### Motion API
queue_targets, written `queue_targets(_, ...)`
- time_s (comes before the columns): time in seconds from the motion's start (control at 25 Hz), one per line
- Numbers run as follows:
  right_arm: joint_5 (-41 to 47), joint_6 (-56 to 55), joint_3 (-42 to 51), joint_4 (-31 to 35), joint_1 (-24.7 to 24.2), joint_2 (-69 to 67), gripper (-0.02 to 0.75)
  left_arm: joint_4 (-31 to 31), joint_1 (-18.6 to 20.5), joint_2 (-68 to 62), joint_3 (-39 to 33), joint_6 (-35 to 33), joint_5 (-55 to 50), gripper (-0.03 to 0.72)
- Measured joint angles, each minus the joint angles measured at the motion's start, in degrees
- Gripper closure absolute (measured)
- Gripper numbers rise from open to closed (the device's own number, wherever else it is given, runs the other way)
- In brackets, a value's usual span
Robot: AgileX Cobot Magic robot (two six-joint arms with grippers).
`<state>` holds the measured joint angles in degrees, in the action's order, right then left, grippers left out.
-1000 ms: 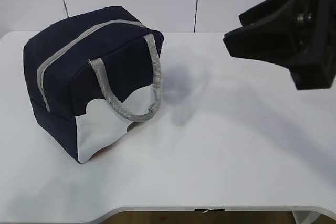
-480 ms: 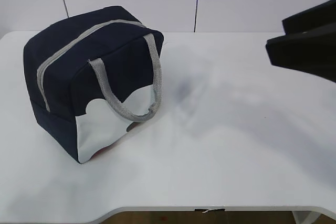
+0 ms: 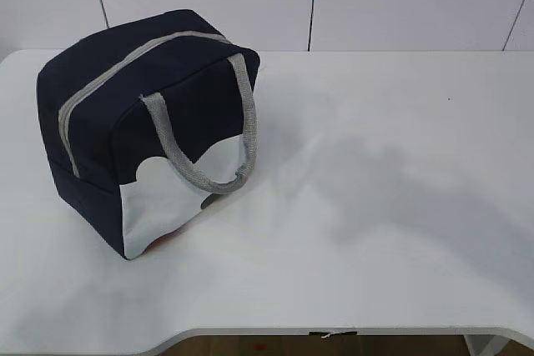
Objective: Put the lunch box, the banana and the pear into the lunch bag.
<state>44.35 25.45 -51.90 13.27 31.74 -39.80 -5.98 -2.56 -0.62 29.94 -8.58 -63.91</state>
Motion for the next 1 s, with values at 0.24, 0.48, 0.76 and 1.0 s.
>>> queue_targets(0.24, 2.8, -0.1, 0.0, -0.4, 0.0, 7.9, 0.405, 0.0, 0.0, 0.0, 0.0, 0.0, 0.0, 0.443)
queue_targets(0.48, 7.1, -0.2, 0.7, -0.5, 0.0, 14.9, 0.405, 0.0, 0.0, 0.0, 0.0, 0.0, 0.0, 0.443)
queue_targets(0.76, 9.9, -0.5, 7.5, -0.5, 0.0, 26.2, 0.405, 0.0, 0.0, 0.0, 0.0, 0.0, 0.0, 0.443)
queue_targets(1.0, 14.7, -4.5, 10.8, -0.5, 0.0, 34.5, 0.405, 0.0, 0.0, 0.0, 0.0, 0.0, 0.0, 0.443)
